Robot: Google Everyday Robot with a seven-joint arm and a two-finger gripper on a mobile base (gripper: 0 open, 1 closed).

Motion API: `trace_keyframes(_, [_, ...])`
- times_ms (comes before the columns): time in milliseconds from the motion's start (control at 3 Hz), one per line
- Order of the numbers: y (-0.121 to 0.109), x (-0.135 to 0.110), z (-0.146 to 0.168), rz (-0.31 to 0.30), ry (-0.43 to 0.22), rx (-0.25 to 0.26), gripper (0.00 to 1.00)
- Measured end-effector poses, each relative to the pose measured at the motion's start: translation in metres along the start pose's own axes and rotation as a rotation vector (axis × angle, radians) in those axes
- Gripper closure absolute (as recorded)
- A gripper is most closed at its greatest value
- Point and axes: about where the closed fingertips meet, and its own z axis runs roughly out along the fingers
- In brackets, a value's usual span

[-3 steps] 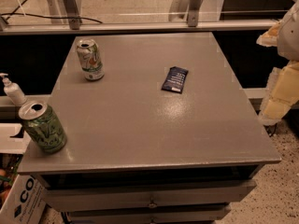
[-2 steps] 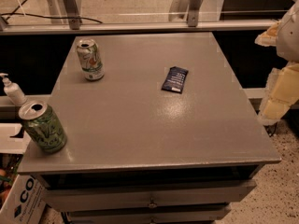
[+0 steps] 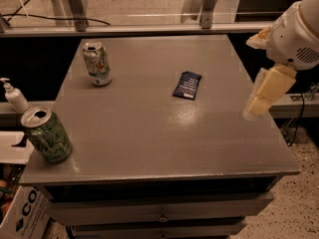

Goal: Move rxbar blueberry near 7up can

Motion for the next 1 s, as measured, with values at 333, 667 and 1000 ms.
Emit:
trace_keyframes(333, [-0.022,-0.023,0.029,0.034,-0.094,-0.037,0.0])
trace_keyframes(667, [-0.036,-0.043,0.07,0.071,-0.157,-0.085,0.0])
trace_keyframes(1000, [-0.036,-0.043,0.07,0.071,-0.157,-0.085,0.0])
